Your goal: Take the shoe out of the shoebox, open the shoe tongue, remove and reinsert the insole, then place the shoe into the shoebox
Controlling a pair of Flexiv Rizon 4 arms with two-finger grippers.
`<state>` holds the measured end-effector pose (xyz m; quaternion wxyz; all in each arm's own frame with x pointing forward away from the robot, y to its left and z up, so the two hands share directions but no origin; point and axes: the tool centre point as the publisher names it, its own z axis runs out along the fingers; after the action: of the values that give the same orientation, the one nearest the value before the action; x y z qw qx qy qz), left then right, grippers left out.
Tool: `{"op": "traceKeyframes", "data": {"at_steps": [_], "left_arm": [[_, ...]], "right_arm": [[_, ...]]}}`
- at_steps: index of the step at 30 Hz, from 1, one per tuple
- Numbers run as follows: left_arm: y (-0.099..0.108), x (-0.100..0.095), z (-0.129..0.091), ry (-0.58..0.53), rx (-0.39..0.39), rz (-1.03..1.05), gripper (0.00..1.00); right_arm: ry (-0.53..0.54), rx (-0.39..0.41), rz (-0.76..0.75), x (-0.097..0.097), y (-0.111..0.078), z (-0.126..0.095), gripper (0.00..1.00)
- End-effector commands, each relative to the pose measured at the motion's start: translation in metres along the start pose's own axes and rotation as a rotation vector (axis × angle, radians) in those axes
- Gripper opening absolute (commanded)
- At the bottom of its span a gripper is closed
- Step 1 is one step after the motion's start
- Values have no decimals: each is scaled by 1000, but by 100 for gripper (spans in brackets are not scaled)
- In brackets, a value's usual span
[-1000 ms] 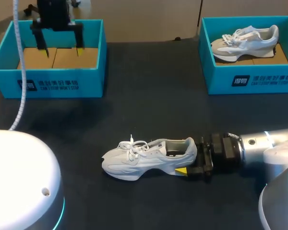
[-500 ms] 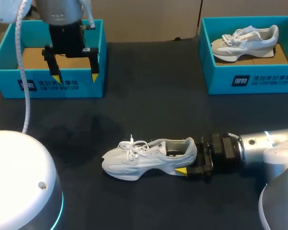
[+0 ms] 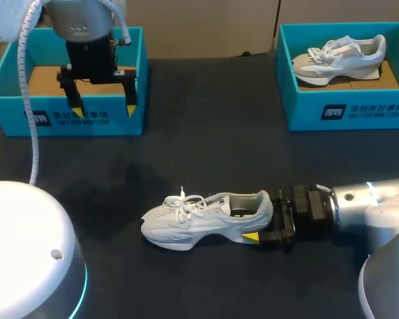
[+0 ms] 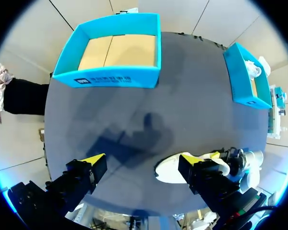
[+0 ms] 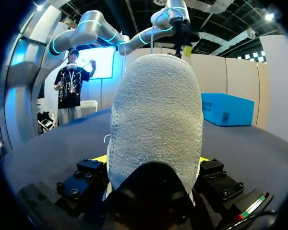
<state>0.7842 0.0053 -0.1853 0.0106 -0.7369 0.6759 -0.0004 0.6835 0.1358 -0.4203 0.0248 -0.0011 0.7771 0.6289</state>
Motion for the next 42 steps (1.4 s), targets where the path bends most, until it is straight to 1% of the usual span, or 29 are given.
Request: {"op": "traceKeyframes", "data": {"at_steps": [1, 2, 3, 5, 7, 9, 15, 16, 21, 25, 31, 34, 42], "left_arm": [[22, 21, 6, -15, 10, -1, 100], [28, 26, 6, -17, 4, -6, 100], [35, 30, 7, -7, 14, 14, 100], [44, 39, 8, -2, -5, 4, 100], [55, 50, 8, 10, -1, 2, 100], [65, 58, 8, 17, -4, 7, 100], [95, 89, 15, 35, -17, 25, 100], [100, 93, 16, 40, -29, 26, 100], [123, 121, 29, 30, -91, 35, 100], [140, 141, 42, 7, -95, 51, 100], [149, 161, 53, -24, -112, 70, 100], [156, 179, 52, -34, -129, 129, 100], [156, 179, 52, -34, -129, 129, 100]], "right_arm": [[-2, 3, 0, 2, -2, 3, 0], [-2, 3, 0, 2, -2, 3, 0], [-2, 3, 0, 2, -2, 3, 0], [-2, 3, 0, 2, -2, 3, 0], [-2, 3, 0, 2, -2, 3, 0], [-2, 3, 0, 2, -2, 3, 0], [-2, 3, 0, 2, -2, 3, 0], [-2, 3, 0, 2, -2, 3, 0], [-2, 3, 0, 2, -2, 3, 0], [-2, 3, 0, 2, -2, 3, 0], [-2, 3, 0, 2, -2, 3, 0], [-2, 3, 0, 2, -2, 3, 0], [-2, 3, 0, 2, -2, 3, 0]]}}
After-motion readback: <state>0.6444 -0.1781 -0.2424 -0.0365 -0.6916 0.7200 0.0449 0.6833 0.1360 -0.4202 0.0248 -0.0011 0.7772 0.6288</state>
